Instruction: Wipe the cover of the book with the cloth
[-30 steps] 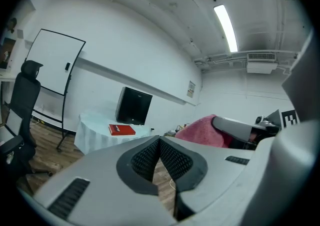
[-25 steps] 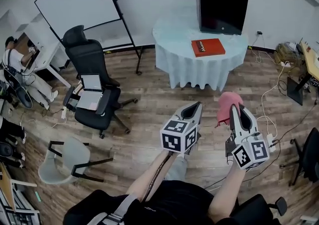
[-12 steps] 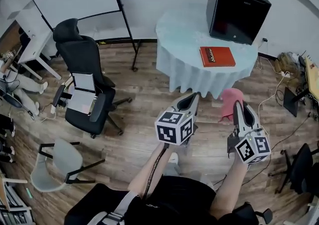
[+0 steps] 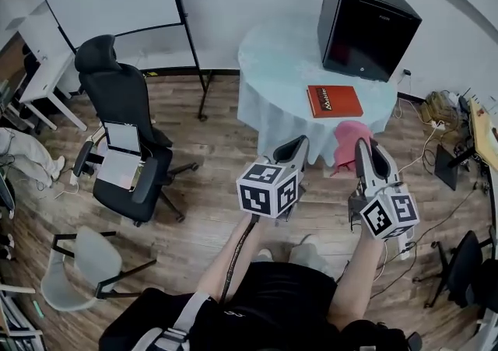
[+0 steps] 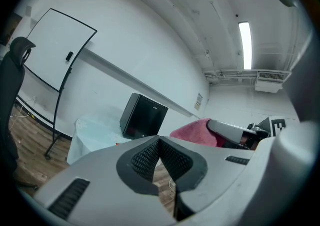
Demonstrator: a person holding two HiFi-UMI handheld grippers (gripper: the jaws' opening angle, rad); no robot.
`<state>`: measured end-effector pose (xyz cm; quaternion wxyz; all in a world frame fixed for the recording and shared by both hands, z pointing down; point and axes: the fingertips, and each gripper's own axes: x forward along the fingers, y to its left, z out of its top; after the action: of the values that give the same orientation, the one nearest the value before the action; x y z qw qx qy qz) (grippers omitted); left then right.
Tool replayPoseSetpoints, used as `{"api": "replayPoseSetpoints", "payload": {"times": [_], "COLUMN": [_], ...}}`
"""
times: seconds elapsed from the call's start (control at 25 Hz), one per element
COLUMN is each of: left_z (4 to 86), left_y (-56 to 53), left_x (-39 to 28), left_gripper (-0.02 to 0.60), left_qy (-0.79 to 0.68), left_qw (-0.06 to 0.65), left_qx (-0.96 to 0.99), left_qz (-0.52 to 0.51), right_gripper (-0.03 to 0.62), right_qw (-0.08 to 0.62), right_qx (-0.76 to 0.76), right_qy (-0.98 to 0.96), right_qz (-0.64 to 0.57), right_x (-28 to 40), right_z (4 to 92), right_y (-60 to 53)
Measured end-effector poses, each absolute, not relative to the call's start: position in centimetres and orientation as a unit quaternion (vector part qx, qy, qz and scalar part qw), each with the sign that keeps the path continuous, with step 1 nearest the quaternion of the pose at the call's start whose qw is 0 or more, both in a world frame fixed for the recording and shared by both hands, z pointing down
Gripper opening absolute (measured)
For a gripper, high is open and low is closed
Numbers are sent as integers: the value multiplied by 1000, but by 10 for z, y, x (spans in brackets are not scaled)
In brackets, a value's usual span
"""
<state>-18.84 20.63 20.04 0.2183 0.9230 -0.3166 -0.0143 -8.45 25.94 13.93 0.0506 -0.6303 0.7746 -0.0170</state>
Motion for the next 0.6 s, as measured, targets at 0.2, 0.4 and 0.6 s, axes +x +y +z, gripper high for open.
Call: {"api": "replayPoseSetpoints", "payload": {"times": [0.2,0.4,0.6], "left_z": [193,197,203], "left_y": [185,148,99], "left_x": [-167,-141,-120], "left_gripper": [15,15,15], "left_qy": [-305,-306,-348], "left_qw": [208,221,201], "left_qx": [929,926,915], "left_qz": [-16,-30,-20], "right_gripper": [49,49,49], "right_qw": [62,59,90], "right_qx": [-626,-620,-596], "right_qy": [777,782,797], "right_qz": [3,1,-33], "right_x": [-68,-42,-10], "right_z": [122,127,132], "right_y": [236,194,143]}}
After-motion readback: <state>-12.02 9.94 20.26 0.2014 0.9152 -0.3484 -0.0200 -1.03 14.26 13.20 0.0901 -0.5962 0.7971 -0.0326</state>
